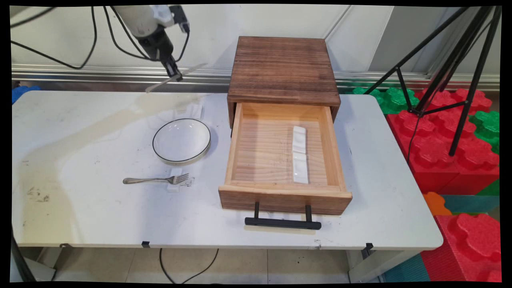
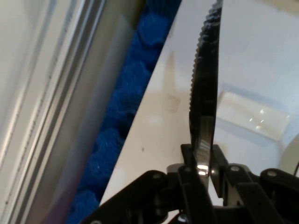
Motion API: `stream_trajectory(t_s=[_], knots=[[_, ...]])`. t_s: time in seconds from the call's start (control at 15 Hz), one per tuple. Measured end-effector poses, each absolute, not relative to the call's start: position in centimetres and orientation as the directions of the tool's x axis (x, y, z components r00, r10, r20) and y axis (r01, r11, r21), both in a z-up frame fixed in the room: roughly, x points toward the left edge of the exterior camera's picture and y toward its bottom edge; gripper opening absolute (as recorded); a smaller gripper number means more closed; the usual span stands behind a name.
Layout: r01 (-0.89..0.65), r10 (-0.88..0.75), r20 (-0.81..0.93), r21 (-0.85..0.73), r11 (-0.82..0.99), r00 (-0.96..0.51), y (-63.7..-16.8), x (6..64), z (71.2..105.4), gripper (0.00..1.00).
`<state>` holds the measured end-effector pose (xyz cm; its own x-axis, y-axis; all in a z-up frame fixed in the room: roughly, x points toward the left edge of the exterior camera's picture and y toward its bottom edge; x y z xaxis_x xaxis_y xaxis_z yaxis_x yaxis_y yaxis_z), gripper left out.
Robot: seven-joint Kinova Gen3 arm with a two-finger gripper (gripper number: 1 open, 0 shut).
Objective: Place the picked object into the drawer
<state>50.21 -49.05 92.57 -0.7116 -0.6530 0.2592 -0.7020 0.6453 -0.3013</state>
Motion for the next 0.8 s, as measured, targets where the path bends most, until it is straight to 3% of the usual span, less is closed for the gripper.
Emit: stream_trajectory(t_s=[0.47,0.8], knots=[[-0.634,-0.529,0.352,-0.360,0.685,-0.772,-46.4,44.8,100.6,0.00],[-0.580,-0.448,0.388,-0.361,0.730,-0.805,-44.9,40.8,103.7,0.00]])
